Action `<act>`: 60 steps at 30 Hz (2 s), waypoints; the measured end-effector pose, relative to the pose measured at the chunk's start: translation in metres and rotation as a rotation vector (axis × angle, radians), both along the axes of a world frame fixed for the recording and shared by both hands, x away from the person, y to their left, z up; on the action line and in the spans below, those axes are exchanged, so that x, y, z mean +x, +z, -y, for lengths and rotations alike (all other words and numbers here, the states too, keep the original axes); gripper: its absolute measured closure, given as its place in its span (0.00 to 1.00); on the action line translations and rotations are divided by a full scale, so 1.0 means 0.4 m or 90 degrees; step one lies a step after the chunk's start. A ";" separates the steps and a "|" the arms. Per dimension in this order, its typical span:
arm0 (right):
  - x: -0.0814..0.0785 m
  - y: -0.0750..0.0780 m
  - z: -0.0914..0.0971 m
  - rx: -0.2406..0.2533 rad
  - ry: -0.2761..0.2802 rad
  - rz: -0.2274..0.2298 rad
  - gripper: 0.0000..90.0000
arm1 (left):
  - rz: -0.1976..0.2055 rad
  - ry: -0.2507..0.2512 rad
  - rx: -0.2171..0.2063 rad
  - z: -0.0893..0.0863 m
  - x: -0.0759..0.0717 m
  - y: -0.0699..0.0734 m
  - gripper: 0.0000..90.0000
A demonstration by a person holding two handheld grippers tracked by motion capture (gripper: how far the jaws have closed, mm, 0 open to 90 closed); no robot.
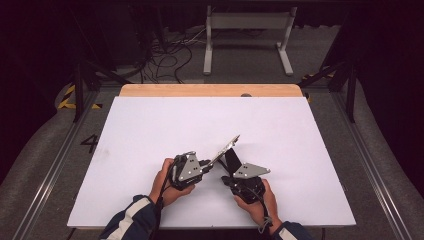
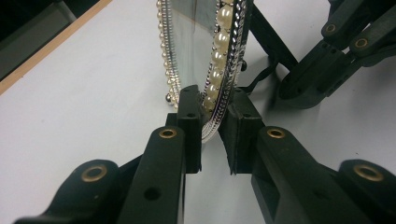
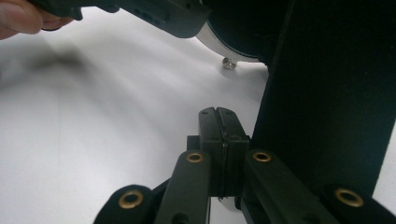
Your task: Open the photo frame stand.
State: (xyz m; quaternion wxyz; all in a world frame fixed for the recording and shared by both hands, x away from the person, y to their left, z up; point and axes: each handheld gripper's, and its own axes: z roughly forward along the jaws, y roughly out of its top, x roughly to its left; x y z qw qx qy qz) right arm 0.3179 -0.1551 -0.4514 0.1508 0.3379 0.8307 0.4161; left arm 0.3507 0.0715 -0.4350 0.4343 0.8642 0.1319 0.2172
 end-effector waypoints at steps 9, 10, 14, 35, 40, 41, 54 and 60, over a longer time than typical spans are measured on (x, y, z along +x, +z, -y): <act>0.005 0.002 0.033 -0.003 -0.003 -0.015 1.00 | -0.002 -0.007 0.007 0.014 -0.020 0.006 0.87; 0.005 0.002 0.036 -0.007 -0.003 -0.017 1.00 | -0.003 -0.005 0.006 0.014 -0.020 0.006 0.87; 0.013 0.000 0.056 -0.007 -0.011 -0.023 1.00 | -0.007 -0.005 0.001 0.016 -0.022 0.005 0.86; 0.044 -0.013 0.092 -0.019 -0.035 -0.027 1.00 | -0.035 -0.030 -0.019 0.019 0.001 -0.016 0.83; 0.052 -0.014 0.101 -0.019 -0.041 -0.025 1.00 | -0.044 -0.036 -0.018 0.021 0.007 -0.022 0.84; 0.053 -0.014 0.102 -0.019 -0.043 -0.027 1.00 | -0.046 -0.035 -0.020 0.023 0.006 -0.023 0.84; 0.071 -0.016 0.121 -0.012 -0.055 -0.023 1.00 | -0.066 -0.014 -0.026 -0.050 -0.003 -0.009 0.79; 0.053 0.004 0.113 0.015 -0.039 -0.005 1.00 | -0.082 0.039 -0.035 -0.134 -0.019 -0.015 0.71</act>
